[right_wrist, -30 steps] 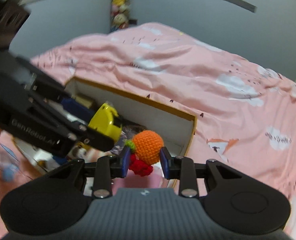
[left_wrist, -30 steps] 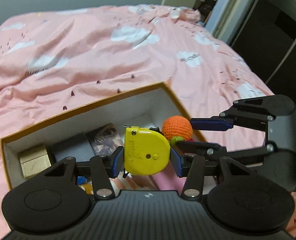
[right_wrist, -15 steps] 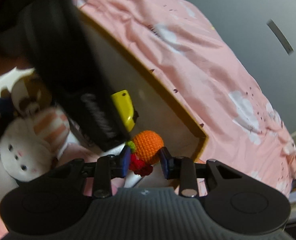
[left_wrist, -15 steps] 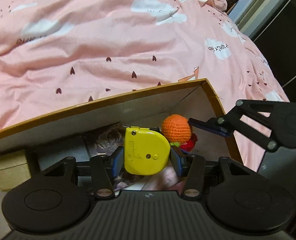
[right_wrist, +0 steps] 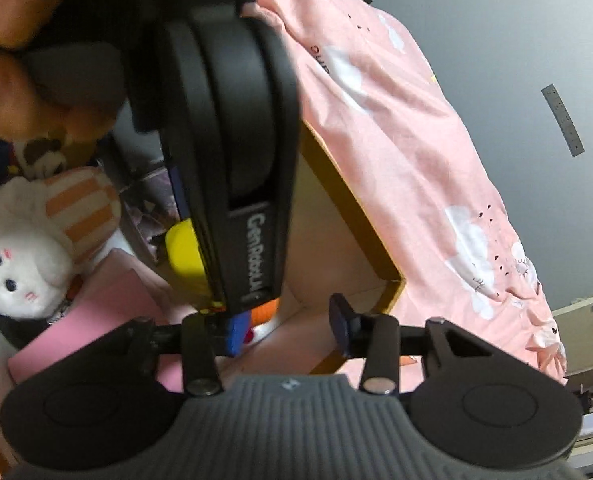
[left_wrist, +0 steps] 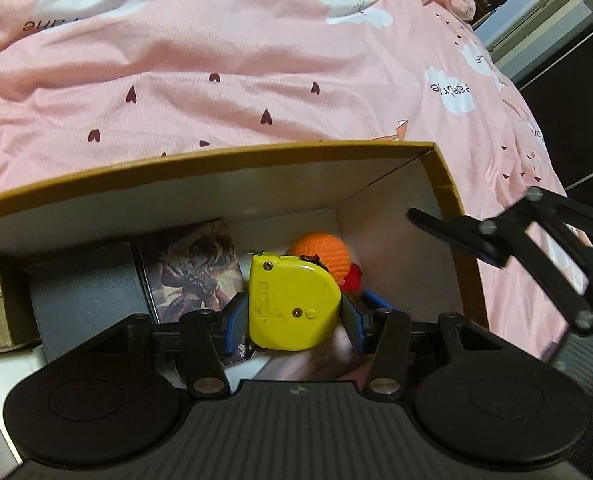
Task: Organize objects
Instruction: 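Lower the fruit and tape measure into the box and open both tools, then withdraw both open tools up out of the orange box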
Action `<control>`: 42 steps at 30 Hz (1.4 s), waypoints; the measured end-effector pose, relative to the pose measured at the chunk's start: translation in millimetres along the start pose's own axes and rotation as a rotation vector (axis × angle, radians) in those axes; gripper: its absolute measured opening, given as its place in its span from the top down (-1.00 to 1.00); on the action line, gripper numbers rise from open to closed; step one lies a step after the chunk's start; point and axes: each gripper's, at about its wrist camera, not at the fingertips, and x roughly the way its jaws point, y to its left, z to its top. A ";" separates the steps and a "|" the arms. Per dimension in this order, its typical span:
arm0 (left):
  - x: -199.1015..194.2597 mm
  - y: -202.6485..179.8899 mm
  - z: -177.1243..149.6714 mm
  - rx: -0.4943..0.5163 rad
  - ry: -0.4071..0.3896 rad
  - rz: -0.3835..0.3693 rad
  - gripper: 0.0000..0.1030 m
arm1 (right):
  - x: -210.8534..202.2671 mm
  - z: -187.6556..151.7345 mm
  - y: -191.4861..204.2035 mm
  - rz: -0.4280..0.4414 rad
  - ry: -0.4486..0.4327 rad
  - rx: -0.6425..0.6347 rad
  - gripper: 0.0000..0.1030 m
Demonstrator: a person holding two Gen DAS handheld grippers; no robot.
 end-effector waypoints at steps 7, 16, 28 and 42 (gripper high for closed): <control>-0.5 1.5 0.1 -0.020 -0.005 -0.001 -0.11 | -11.7 -6.5 -7.4 0.023 -0.014 0.044 0.13; -31.2 -0.4 -5.3 -0.010 -0.075 -0.023 -0.31 | -18.4 -11.2 -16.4 0.033 -0.015 0.090 0.13; -138.4 -25.3 -53.7 0.124 -0.306 0.217 -0.31 | -89.7 -19.0 -42.9 0.204 -0.036 0.517 0.02; -231.6 -54.0 -144.2 0.157 -0.632 0.442 -0.78 | -186.7 6.8 -4.1 0.164 -0.219 0.854 -0.43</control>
